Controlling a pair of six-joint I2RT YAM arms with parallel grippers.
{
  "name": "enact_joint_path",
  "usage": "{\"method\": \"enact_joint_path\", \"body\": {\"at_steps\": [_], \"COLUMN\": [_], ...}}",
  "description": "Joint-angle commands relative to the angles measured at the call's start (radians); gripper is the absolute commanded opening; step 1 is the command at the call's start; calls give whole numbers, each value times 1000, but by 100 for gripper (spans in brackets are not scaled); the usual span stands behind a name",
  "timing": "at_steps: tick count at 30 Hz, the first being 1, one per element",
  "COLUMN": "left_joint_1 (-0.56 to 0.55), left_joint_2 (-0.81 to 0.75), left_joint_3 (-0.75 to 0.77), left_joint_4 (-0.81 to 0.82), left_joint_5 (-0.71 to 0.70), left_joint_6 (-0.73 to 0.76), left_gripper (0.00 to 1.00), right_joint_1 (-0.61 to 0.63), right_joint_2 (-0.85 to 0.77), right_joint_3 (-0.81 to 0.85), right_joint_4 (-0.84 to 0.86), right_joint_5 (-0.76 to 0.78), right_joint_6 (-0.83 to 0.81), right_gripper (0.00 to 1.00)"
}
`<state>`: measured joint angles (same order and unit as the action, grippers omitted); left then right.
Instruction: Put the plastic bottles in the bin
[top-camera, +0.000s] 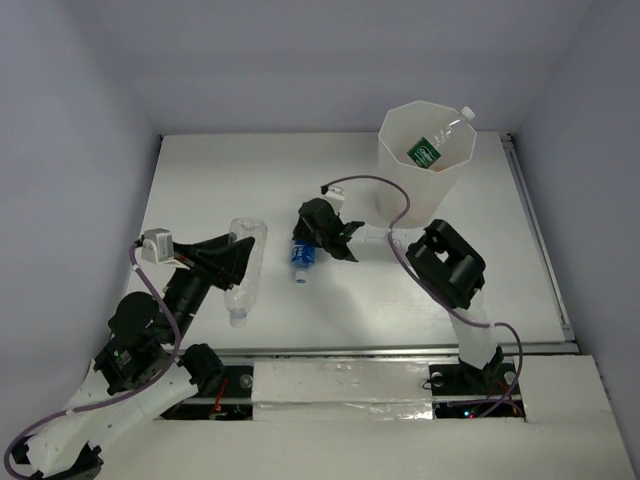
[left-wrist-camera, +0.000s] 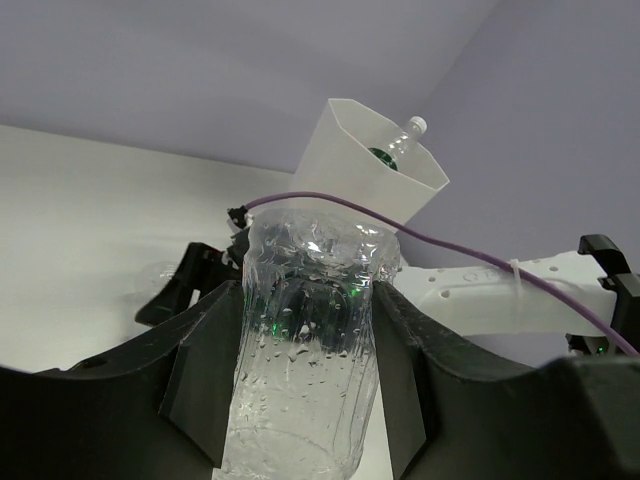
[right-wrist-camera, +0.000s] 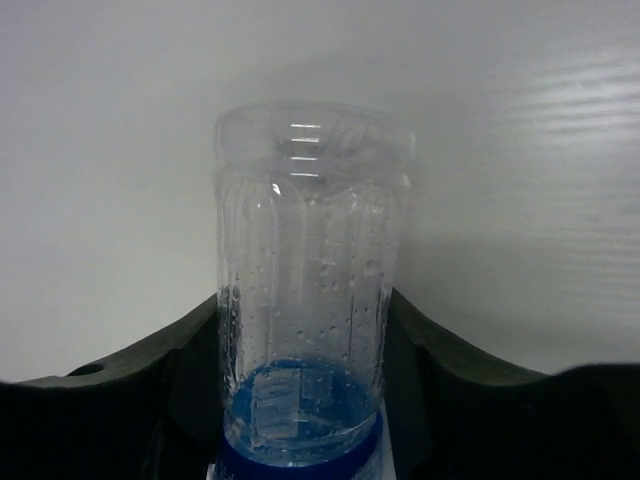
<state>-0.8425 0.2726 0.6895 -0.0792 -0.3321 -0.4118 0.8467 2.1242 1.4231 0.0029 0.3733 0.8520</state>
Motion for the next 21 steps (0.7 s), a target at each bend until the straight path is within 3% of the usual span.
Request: {"method": "enact_joint_path", "body": {"at_steps": [1, 2, 5, 10, 14, 17, 21], "left_joint_1": [0, 0, 0, 0, 0, 0, 0], "left_joint_2": [10, 11, 16, 16, 33, 53, 86], "left_joint_3": [10, 10, 4, 1, -7, -34, -61], "left_joint_4": [39, 41, 55, 61, 73, 120, 170], "left_joint_5": [-28, -31, -31, -54, -48, -28, -2], "left_joint_6": [7, 7, -1, -15, -31, -50, -61], "left_gripper": [33, 33, 33, 33, 33, 33, 33], "right_joint_1": [9, 20, 44, 107, 107, 39, -147], "right_joint_2": [-58, -110, -193, -479, -748, -886, -931], "right_joint_3": [-105, -133, -202, -214, -214, -176, -89], "right_joint_4": [37, 58, 95, 59, 71, 126, 140], "right_joint_5": [27, 47, 103, 205, 413, 490, 446], "right_joint_6": [-7, -13, -53, -160, -376, -580, -683], "right_gripper": [52, 45, 35, 36, 37, 38, 38]}}
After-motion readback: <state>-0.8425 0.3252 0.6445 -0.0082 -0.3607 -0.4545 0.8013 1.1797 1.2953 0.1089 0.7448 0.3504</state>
